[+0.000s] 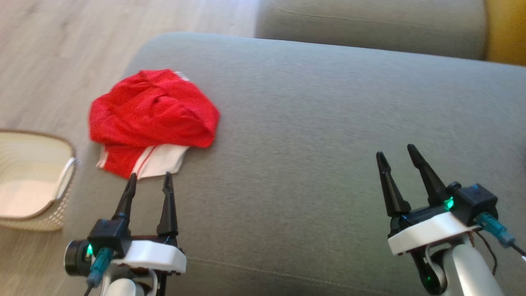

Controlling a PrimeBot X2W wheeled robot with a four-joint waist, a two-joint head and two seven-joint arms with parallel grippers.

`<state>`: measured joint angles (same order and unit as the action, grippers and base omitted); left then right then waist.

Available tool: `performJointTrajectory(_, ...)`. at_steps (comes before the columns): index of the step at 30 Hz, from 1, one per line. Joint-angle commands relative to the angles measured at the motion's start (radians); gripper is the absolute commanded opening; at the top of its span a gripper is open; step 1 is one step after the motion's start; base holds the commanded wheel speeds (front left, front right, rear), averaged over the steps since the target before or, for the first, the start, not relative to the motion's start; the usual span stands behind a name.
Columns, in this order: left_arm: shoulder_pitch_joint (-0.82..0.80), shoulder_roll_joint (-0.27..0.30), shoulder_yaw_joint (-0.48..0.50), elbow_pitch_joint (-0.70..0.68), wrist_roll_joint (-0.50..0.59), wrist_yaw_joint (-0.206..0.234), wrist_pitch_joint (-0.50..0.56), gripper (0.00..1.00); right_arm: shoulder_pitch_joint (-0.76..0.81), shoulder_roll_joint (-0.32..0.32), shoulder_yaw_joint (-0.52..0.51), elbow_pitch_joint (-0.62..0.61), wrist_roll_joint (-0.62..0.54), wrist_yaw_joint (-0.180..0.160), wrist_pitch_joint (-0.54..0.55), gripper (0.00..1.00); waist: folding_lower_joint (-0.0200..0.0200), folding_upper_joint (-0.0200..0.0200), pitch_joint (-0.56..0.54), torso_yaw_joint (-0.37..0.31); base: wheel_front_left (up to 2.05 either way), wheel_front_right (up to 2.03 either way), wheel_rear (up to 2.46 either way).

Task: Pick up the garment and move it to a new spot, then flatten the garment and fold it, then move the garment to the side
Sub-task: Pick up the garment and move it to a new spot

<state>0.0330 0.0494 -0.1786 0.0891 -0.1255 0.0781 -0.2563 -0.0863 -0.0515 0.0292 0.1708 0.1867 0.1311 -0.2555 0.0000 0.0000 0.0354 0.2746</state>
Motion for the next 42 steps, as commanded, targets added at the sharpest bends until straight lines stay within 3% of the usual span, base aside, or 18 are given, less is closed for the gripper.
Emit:
performJointTrajectory(1,-0.021,0.001,0.038,-0.038,0.007,-0.001,-0.006,1.0,-0.005,0.001,0.027,-0.034,0.007,0.0,-0.006,1.0,0.0,0.0,-0.009,0.044,0.0,0.0,0.0)
performJointTrajectory(17,0.015,0.001,0.05,-0.06,0.004,0.002,-0.006,1.0,0.005,0.001,0.081,-0.001,0.01,0.0,-0.006,1.0,0.0,0.0,-0.001,0.234,0.0,0.0,0.0)
performJointTrajectory(35,0.012,0.001,0.076,-0.081,0.007,0.008,-0.006,1.0,-0.004,0.001,0.094,0.01,0.016,0.0,-0.006,1.0,0.0,0.0,0.01,0.241,0.0,0.0,0.0)
performJointTrajectory(42,-0.033,0.001,0.091,-0.116,0.019,0.017,-0.006,1.0,-0.018,0.001,0.068,-0.005,-0.008,0.0,-0.006,1.0,0.0,0.0,0.074,0.21,0.0,0.0,0.0)
